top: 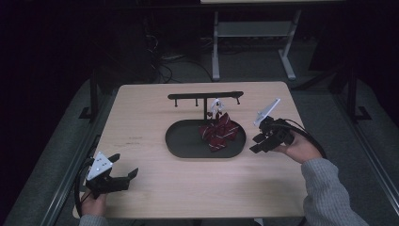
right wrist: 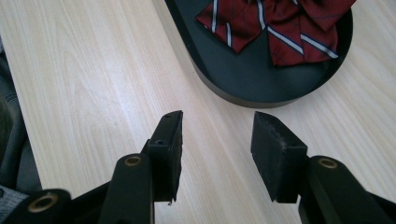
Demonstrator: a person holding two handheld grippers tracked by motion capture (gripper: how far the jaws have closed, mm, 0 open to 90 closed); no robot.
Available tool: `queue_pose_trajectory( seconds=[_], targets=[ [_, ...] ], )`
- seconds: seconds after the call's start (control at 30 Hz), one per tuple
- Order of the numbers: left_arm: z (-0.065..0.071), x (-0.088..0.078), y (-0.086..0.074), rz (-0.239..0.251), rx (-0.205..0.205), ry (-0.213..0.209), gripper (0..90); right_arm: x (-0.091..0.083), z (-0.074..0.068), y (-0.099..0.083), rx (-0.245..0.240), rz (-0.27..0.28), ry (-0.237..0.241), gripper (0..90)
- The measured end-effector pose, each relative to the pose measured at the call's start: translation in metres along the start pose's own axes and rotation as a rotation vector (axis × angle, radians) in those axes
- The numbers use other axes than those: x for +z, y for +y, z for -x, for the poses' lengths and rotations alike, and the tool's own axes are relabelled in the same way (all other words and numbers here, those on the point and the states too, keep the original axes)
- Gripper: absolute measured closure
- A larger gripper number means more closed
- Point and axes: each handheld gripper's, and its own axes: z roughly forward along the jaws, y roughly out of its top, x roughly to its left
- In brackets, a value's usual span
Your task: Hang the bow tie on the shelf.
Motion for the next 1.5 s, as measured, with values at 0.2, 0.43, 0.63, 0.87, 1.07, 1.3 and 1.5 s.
queue_pose_trajectory(
  seconds=[0.2, 0.43, 0.63, 0.87, 1.07, 1.3, 1.5],
  targets=[
    [0.000, 0.000, 0.000, 0.000, 0.002, 0.000, 13.1, 0.001, -0.002, -0.007, 0.009, 0.006, -0.004, 52.3],
    [0.001, 0.000, 0.000, -0.003, 0.003, -0.001, 13.1, 0.003, -0.005, -0.015, 0.018, 0.008, -0.005, 51.3],
    [0.001, 0.000, 0.000, -0.005, 0.005, -0.001, 13.1, 0.005, -0.007, -0.023, 0.028, 0.013, -0.004, 50.8],
    [0.001, 0.000, 0.000, -0.003, 0.003, -0.002, 13.1, 0.006, -0.010, -0.030, 0.035, 0.020, -0.004, 50.0],
    [0.002, 0.001, 0.000, -0.005, 0.004, -0.003, 13.1, 0.008, -0.013, -0.039, 0.045, 0.025, -0.004, 49.2],
    [0.002, 0.001, 0.000, -0.008, 0.009, -0.003, 13.1, 0.014, -0.017, -0.052, 0.069, 0.032, 0.000, 48.7],
    [0.003, 0.002, 0.000, -0.012, 0.010, -0.006, 13.1, 0.018, -0.023, -0.064, 0.089, 0.051, 0.005, 47.7]
  ],
)
